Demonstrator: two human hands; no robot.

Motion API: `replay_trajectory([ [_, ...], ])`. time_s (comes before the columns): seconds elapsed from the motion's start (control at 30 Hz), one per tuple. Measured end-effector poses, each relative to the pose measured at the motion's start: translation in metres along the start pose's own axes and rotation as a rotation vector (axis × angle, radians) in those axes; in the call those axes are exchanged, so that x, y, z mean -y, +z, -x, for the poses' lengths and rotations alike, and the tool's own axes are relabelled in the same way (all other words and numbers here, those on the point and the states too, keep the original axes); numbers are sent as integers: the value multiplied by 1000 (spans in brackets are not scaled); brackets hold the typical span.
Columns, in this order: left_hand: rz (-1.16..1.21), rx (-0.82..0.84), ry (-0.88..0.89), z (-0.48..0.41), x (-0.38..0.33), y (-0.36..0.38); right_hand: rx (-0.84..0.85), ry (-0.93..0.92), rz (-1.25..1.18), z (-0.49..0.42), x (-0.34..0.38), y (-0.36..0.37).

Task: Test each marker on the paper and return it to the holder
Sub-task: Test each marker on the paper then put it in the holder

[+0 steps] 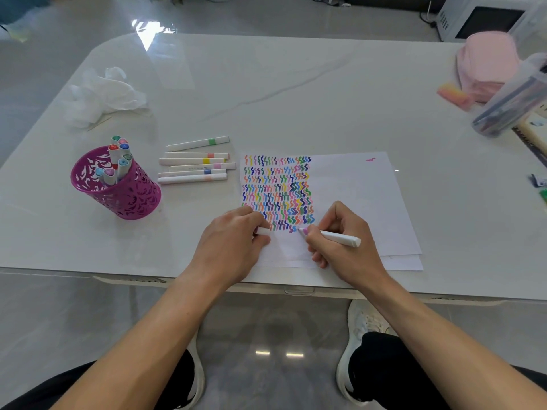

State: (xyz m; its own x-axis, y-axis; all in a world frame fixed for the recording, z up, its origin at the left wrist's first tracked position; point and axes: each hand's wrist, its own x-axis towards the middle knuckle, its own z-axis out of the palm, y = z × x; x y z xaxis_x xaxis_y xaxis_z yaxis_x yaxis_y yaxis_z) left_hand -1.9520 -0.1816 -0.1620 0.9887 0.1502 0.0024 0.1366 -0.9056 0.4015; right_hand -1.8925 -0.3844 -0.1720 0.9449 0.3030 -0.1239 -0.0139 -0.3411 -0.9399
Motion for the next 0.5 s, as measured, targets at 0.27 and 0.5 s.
replay_trajectory([
  [0.27,-3,-1,-7,-1,0,1,-23,11,41,-1,1,1],
  [0.5,-7,-9,-12,0,1,2,-47,32,28,1,2,2],
])
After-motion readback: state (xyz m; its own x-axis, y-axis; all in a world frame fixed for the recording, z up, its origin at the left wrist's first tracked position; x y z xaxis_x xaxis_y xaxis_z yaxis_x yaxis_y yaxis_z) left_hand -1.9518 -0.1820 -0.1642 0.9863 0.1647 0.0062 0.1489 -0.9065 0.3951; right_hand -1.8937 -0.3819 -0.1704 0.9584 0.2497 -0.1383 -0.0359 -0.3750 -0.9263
